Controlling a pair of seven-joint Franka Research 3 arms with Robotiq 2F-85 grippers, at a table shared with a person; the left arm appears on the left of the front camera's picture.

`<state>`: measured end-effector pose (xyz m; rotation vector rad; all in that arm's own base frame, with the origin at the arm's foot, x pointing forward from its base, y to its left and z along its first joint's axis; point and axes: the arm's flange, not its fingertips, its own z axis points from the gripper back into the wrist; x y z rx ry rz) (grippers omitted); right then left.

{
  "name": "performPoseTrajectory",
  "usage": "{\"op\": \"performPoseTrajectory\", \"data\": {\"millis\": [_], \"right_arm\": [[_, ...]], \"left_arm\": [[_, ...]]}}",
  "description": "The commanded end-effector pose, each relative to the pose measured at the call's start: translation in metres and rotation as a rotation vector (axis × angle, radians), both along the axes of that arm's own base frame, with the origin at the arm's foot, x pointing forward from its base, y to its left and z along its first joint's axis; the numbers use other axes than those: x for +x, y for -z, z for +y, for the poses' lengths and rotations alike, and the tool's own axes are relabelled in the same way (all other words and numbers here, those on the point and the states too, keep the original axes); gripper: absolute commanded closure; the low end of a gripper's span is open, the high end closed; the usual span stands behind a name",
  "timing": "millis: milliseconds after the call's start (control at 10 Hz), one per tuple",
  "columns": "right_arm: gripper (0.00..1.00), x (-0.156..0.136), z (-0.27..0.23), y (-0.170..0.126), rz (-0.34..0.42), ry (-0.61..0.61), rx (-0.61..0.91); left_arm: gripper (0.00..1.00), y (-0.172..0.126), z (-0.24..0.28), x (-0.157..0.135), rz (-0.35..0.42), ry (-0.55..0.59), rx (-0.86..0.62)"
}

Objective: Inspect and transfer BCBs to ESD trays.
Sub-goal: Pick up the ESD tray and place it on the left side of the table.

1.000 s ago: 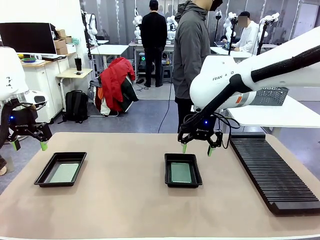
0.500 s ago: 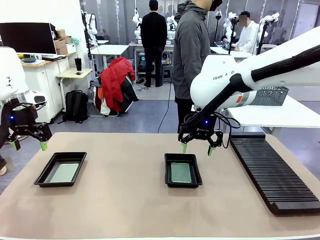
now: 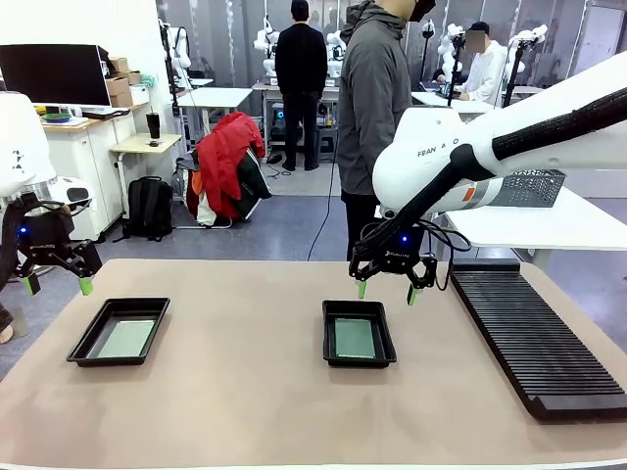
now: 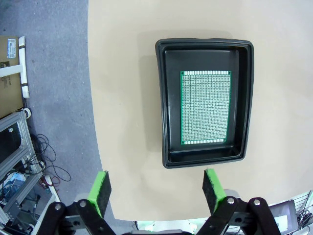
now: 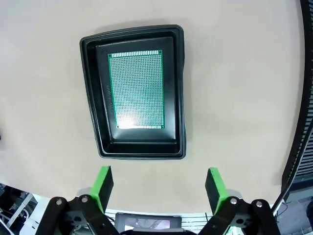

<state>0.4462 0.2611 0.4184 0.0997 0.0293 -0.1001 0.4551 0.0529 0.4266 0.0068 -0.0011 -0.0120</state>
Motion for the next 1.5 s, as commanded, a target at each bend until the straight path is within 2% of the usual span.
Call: {"op": "performPoseTrajectory", "data": {"millis": [0, 1400], "right_arm": [[0.0, -0.0011, 0.0014, -0.0001, 0.0, -0.003, -0.001], [0.0, 0.0, 0.0, 0.0, 0.0, 0.0, 0.0]], "left_arm": [[0.0, 0.0003, 0.0006, 0.0003, -0.001, -0.002, 0.001], [0.0, 0.0, 0.0, 0.0, 0.0, 0.0, 0.0]]}}
